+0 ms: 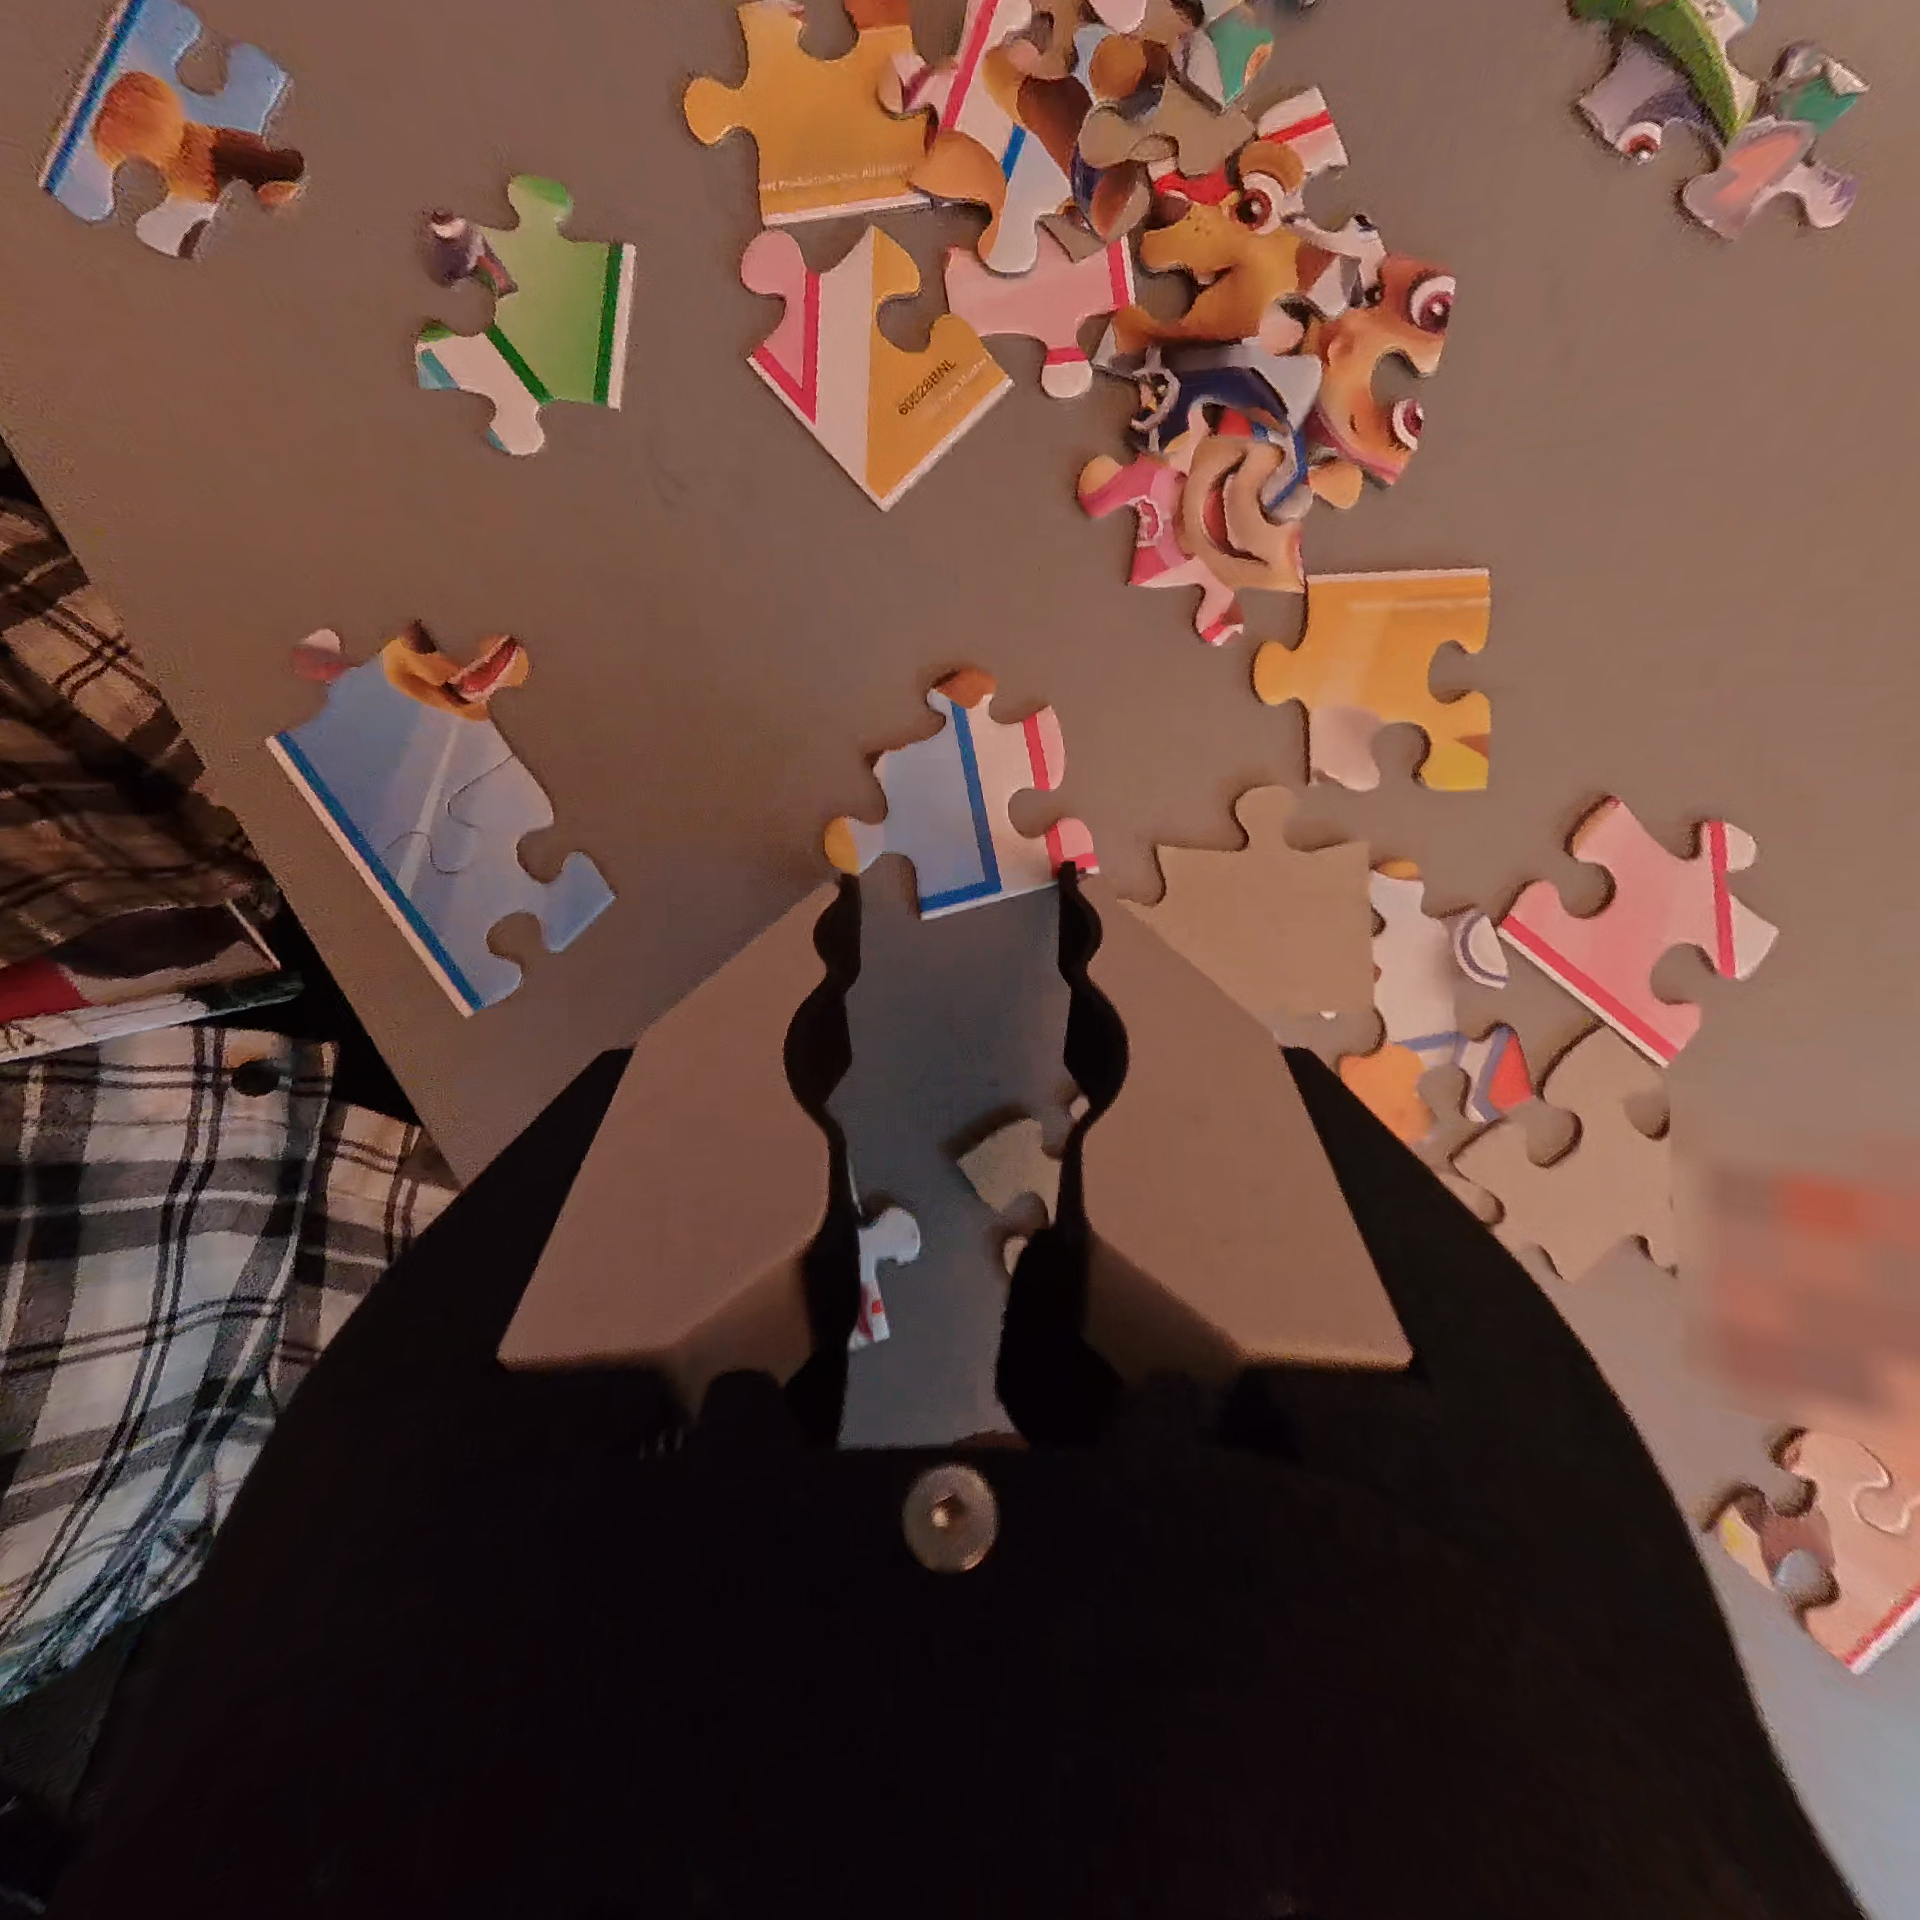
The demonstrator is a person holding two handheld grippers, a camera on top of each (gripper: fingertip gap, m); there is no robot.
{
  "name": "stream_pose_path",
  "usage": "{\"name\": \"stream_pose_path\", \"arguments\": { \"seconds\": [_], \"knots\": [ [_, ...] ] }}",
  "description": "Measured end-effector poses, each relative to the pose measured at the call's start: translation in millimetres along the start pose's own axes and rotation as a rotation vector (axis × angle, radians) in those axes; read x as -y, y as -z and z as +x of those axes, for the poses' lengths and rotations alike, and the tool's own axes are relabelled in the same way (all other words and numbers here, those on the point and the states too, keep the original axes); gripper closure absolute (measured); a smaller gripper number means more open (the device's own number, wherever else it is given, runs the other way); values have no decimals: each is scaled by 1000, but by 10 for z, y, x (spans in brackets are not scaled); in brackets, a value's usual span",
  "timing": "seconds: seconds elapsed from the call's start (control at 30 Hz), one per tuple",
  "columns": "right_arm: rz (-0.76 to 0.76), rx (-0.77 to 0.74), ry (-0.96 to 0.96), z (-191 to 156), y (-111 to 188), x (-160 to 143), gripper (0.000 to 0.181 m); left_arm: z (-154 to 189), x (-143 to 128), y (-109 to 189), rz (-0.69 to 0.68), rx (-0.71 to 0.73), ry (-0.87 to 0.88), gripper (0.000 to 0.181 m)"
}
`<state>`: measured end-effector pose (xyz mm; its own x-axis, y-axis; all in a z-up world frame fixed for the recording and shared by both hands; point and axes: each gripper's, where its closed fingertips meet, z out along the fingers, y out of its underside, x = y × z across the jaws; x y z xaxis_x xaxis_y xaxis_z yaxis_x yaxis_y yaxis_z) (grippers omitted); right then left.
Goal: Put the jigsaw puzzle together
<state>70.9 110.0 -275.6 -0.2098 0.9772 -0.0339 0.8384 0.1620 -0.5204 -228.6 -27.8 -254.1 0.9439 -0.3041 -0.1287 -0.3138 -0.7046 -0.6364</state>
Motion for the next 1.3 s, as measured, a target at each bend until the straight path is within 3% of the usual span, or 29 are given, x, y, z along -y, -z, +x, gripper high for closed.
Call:
{"name": "stream_pose_path", "arguments": {
  "seconds": [0.17, 0.27, 0.5, 0.7, 0.9, 1.0, 1.27, 1.3],
  "knots": [
    [2, 9, 28, -35, -28, 50, 156, 154, -6, 114, 0, 20, -20, 144],
    [47, 35, -13, -4, 120, 65, 147, 275, 38, 168, 14, 24, -34, 143],
    [27, -81, -78, 341, 529, -364, 144, 550, 44, 179, 28, 6, -52, 143],
    [14, -106, -93, 423, 570, -549, 140, 743, 156, 192, 71, 7, -59, 144],
    [22, -167, 57, 446, 214, -203, 131, 949, 446, 134, 104, -6, -116, 144],
    [30, -99, 22, 511, 94, -119, 130, 1089, 672, 64, 129, -29, -146, 144],
    [102, -20, -19, 591, 92, -63, 135, 1643, 1341, -314, 155, -151, -317, 144],
    [131, 7, -34, 556, 117, -43, 148, 1710, 1445, -374, 165, -164, -339, 143]
  ]
}}
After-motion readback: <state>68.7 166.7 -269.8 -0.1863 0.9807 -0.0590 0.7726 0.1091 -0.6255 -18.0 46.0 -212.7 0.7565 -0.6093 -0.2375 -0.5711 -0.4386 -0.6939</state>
